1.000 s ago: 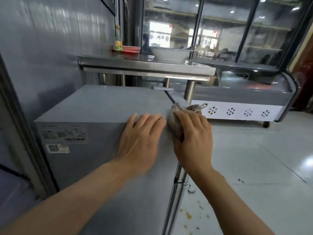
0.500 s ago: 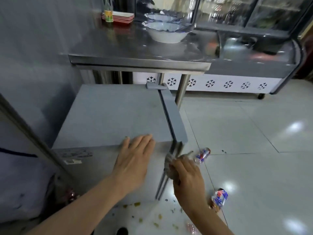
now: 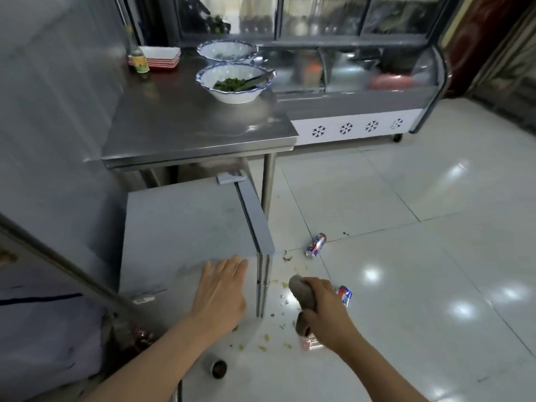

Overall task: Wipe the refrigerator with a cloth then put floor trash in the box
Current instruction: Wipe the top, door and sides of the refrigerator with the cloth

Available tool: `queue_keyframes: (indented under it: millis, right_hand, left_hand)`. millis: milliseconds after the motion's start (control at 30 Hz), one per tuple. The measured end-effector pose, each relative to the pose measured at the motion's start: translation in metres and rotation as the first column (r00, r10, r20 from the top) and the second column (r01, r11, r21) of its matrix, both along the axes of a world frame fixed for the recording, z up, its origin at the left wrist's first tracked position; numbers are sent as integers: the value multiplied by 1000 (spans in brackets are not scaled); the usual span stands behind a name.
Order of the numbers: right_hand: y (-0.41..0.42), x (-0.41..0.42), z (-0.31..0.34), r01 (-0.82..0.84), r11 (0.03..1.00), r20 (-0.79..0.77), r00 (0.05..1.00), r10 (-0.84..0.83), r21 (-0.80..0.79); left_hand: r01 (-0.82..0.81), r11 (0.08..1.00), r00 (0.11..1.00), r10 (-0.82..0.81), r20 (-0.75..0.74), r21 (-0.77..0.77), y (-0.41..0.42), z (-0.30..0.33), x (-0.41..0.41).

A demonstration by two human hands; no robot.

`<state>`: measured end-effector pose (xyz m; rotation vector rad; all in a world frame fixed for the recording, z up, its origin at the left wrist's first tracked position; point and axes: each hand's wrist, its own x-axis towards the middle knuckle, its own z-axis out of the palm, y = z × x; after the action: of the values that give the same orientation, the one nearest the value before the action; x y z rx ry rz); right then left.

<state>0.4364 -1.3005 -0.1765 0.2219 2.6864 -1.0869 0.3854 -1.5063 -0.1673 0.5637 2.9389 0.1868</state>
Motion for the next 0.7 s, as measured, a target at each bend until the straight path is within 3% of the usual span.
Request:
queue_keyframes:
  millis: [267, 700]
  right_hand:
    - [96, 22, 54, 157, 965, 40, 988, -152, -211]
    - [283, -11, 100, 21, 973, -46, 998, -33, -230]
  left_hand:
    - [-33, 999, 999, 31, 43, 42, 84, 42, 27]
    - [-233, 971, 968, 226, 110, 54, 260, 70, 30]
